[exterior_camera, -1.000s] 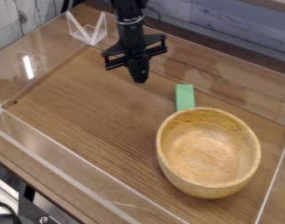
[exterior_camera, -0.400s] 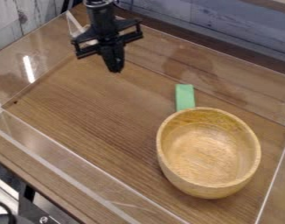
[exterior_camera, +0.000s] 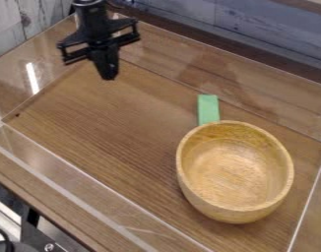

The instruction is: Remove the green block from the brown bowl and put it on the table

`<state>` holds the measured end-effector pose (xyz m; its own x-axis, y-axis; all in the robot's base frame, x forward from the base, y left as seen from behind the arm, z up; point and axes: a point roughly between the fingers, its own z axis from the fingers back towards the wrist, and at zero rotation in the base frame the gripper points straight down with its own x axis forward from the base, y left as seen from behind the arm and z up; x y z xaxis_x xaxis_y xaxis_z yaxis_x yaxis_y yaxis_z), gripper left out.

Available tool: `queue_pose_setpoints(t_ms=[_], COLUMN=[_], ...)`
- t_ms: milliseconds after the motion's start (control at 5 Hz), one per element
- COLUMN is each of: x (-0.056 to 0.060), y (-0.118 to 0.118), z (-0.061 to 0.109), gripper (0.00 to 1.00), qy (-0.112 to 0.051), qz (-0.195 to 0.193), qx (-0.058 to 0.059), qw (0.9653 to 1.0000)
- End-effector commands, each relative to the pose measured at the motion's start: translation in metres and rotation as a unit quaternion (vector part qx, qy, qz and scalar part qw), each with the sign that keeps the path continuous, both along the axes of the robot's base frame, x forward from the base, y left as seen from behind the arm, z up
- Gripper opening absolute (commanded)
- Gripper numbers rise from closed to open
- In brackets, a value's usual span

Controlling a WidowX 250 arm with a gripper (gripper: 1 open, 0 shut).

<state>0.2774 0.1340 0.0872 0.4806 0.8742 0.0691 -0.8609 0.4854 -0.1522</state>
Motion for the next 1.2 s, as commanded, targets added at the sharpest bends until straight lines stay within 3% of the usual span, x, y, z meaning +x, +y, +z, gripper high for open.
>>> queue_pose_setpoints(t_ms=[0,400,1000], x=[-0.003,-0.002,0.012], y=[0.017,0.007,0.033], z=[0.013,-0.003,-0.037], gripper=[0.0,0.0,0.0], qy=[-0.023,-0.019,-0.003], qz=[-0.018,-0.09,-0.137], qx=[0.023,0.038,0.053], qw=[0.9993,0.995,0.9891])
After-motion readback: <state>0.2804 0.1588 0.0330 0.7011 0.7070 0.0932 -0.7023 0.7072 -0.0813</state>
